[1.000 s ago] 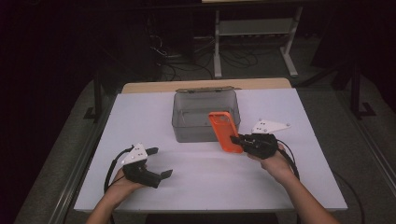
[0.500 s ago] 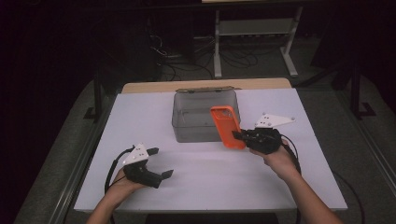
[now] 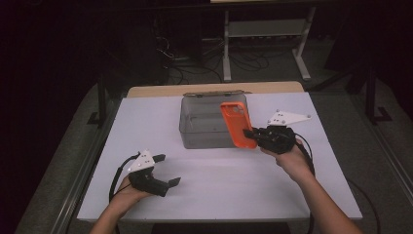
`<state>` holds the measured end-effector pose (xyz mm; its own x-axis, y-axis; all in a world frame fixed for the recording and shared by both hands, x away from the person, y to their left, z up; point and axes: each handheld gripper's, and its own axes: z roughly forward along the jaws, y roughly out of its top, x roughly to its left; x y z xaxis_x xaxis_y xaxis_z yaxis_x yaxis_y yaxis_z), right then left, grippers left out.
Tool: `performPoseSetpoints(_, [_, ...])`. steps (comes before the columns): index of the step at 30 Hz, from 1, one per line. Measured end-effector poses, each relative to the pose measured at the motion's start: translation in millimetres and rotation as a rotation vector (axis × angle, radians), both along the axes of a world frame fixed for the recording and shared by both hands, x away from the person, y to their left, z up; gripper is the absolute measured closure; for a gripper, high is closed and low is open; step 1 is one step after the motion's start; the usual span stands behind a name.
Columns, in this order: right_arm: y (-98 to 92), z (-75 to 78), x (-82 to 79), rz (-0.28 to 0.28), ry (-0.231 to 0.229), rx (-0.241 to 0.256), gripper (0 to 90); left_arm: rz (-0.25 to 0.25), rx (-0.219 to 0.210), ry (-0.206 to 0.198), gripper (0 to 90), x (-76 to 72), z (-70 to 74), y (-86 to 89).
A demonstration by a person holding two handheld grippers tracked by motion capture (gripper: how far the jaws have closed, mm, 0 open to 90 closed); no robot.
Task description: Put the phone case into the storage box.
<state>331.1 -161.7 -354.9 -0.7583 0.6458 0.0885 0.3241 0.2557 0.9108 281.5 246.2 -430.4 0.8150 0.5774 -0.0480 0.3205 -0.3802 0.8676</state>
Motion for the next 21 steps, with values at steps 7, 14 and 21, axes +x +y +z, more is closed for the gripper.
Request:
performPoseSetpoints(7, [0.4, 11.6, 7.9, -0.008, -0.025, 0.003, 82.5, 0.0, 0.001, -0.002, 0.0, 0.2, -0.1, 0.7])
performPoseSetpoints(14, [1.9, 18.8, 15.5, -0.019, -0.04, 0.01, 82.5, -0.002, 0.003, -0.002, 0.0, -0.1, -0.4, 0.4])
performPoseSetpoints(21, [5.9, 26.1, 26.3, -0.033, -0.058, 0.01, 82.5, -0.003, 0.001, 0.0, 0.0, -0.3, -0.4, 0.6])
